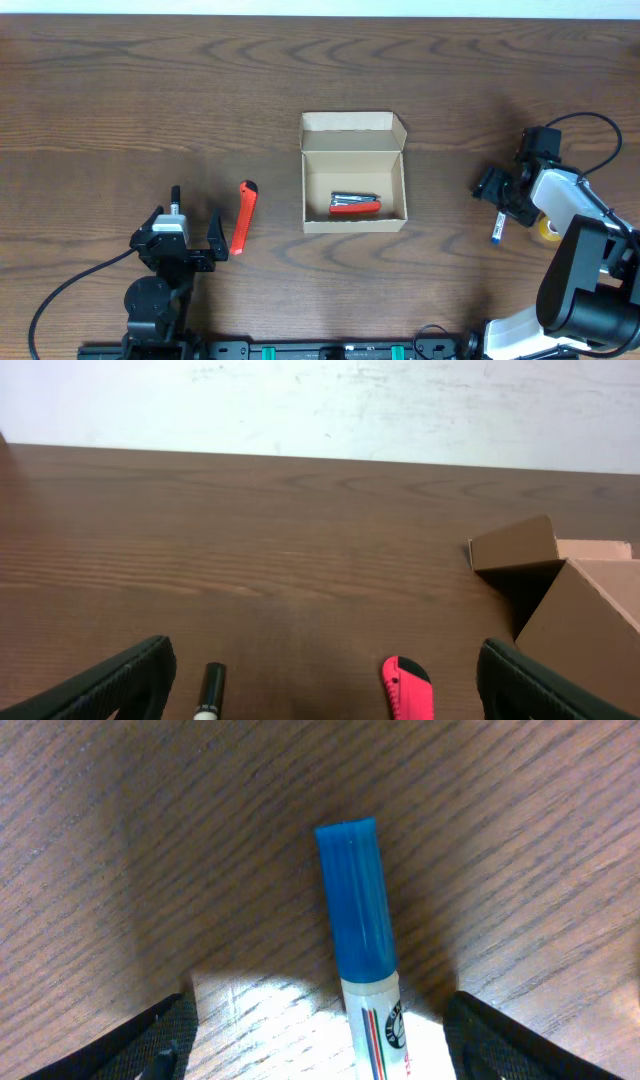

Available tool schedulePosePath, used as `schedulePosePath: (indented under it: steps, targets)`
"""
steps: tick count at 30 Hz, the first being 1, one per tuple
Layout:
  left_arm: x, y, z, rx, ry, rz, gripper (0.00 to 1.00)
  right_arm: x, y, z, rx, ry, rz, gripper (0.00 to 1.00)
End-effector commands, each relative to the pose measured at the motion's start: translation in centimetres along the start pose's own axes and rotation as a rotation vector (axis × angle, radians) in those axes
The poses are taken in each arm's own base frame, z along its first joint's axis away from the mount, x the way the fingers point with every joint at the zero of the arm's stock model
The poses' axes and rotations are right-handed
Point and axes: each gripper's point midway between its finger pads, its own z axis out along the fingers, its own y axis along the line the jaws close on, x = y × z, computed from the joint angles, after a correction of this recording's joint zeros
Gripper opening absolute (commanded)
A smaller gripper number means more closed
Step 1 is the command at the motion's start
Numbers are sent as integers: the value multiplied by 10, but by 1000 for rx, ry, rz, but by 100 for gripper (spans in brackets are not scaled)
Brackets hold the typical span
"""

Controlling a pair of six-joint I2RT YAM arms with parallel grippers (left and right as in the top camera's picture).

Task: Pack container
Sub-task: 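Move the right gripper to the blue-capped marker and grasp it, then carry the blue marker into the box beside the stapler, release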

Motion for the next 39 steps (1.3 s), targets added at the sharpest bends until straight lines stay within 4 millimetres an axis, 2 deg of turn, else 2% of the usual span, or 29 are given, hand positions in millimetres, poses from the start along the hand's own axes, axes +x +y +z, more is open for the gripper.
schedulePosePath:
  steps: [1, 3, 4, 6, 7, 9, 11, 16, 20, 22, 24, 27, 30, 32, 33, 36, 39]
  targets:
    - [15, 1, 3, -3, 33, -7, 95, 27, 2, 15, -39, 92, -8, 80]
    - [15, 1, 3, -3, 33, -7, 95, 27, 2, 15, -39, 92, -9, 75]
    - [15, 1, 3, -3, 33, -7, 95, 27, 2, 15, -39, 92, -8, 69]
    - [15, 1, 3, -3, 33, -7, 95, 28, 2, 15, -38, 95, -8, 41]
    - [15, 1, 3, -3, 33, -7, 95, 28, 2, 15, -38, 97, -9, 24]
    - [15, 1, 3, -3, 33, -7, 95, 29, 2, 15, -37, 99, -8, 7]
    - [15, 1, 3, -3, 33, -7, 95, 29, 2, 15, -38, 99, -8, 1]
    - [15, 1, 3, -3, 33, -7, 95, 30, 5, 15, -58, 107, -22, 1]
    - [15, 1, 3, -3, 33, -7, 95, 31, 23, 11, -161, 115, -88, 1]
    - [15, 1, 3, -3, 33, -7, 95, 27, 38, 4, -240, 108, -114, 1]
    - [15, 1, 3, -3, 33, -7, 95, 20, 57, -11, -334, 80, -162, 1]
    - [15, 1, 3, -3, 33, -7, 95, 5, 81, -47, -398, -9, -267, 2]
    - [15, 1, 3, -3, 33, -7, 95, -4, 111, -94, -441, -123, -445, 2]
    - [15, 1, 3, -3, 33, -7, 95, -4, 140, -136, -484, -226, -608, 2]
    - [15, 1, 3, -3, 33, -7, 95, -3, 149, -150, -497, -261, -666, 2]
    - [15, 1, 3, -2, 33, -7, 95, 15, 190, -203, -545, -403, -990, 1]
    - [15, 1, 3, -3, 33, -7, 95, 50, 217, -230, -568, -456, -1322, 1]
